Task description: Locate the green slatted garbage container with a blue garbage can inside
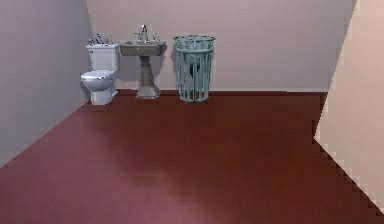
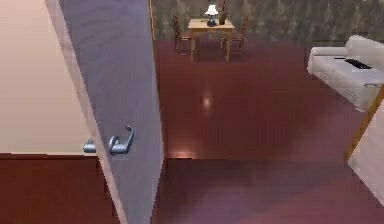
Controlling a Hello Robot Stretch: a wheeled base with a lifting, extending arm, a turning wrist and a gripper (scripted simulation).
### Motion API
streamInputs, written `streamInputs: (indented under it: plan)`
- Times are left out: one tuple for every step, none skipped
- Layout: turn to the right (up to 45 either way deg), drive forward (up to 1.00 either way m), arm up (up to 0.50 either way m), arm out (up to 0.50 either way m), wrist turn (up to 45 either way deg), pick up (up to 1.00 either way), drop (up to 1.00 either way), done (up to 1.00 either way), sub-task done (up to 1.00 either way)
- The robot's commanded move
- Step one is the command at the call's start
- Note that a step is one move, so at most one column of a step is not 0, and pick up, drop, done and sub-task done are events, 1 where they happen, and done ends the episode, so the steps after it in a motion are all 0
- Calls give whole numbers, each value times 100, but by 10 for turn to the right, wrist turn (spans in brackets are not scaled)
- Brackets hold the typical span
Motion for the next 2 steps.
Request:
streamInputs:
  plan:
    - [0, 70, 0, 0, 0, 0, 0, 0, 0]
    - [90, 0, 0, 0, 0, 0, 0, 0, 0]
